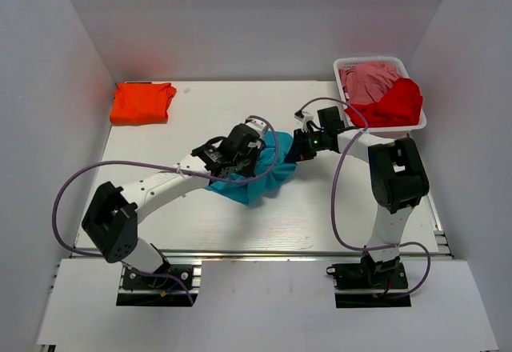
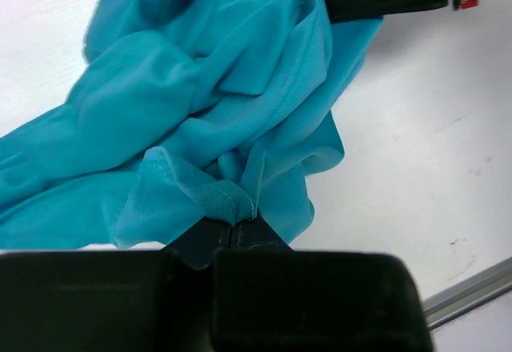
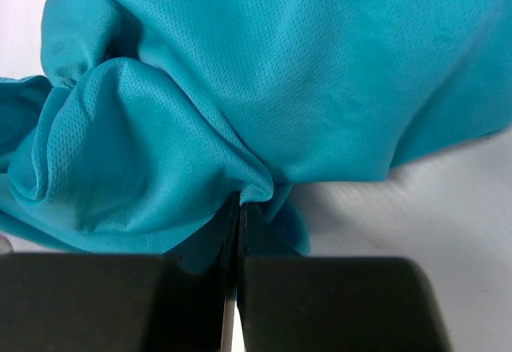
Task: Fold and stack the t-shirts
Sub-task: Flatten out the tshirt
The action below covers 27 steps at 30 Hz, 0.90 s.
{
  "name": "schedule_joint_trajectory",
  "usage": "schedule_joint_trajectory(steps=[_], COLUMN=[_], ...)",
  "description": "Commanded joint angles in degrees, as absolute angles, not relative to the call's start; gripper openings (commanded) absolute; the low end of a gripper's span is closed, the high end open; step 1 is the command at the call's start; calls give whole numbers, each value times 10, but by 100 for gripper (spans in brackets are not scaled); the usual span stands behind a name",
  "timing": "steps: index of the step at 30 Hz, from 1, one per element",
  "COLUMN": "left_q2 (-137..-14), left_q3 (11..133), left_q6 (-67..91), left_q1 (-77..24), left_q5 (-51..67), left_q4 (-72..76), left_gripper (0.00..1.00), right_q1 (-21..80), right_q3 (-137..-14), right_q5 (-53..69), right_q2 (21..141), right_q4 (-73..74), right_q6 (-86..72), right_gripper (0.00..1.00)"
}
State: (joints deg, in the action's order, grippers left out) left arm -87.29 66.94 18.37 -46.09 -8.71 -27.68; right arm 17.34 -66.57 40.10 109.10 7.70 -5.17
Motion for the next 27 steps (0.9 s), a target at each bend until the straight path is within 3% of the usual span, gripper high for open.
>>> schedule_joint_trajectory(steps=[1,6,12,21,27], left_q2=[-806,-741,-634,-609,-598], left_q3=[683,729,758,888,938], left_q6=[190,172,92,-41,-89], left_q1=[-459,-459,-459,-459,-459], left_q5=[-148,-280,-373,-482,-487], left_q4=[-305,-331,-259,-205,-185], left_gripper=[0,0,0,0,0], right_q1=[177,173,174,173,172], right_q3=[-686,-722,-736,-921,-975], right_q5=[383,287,164,-52,-89], right_q2=[1060,942,774,690,655], right_q4=[41,22,-7,55,61], right_q6=[-66,-69,-66,26,77], right_gripper=[0,0,0,0,0])
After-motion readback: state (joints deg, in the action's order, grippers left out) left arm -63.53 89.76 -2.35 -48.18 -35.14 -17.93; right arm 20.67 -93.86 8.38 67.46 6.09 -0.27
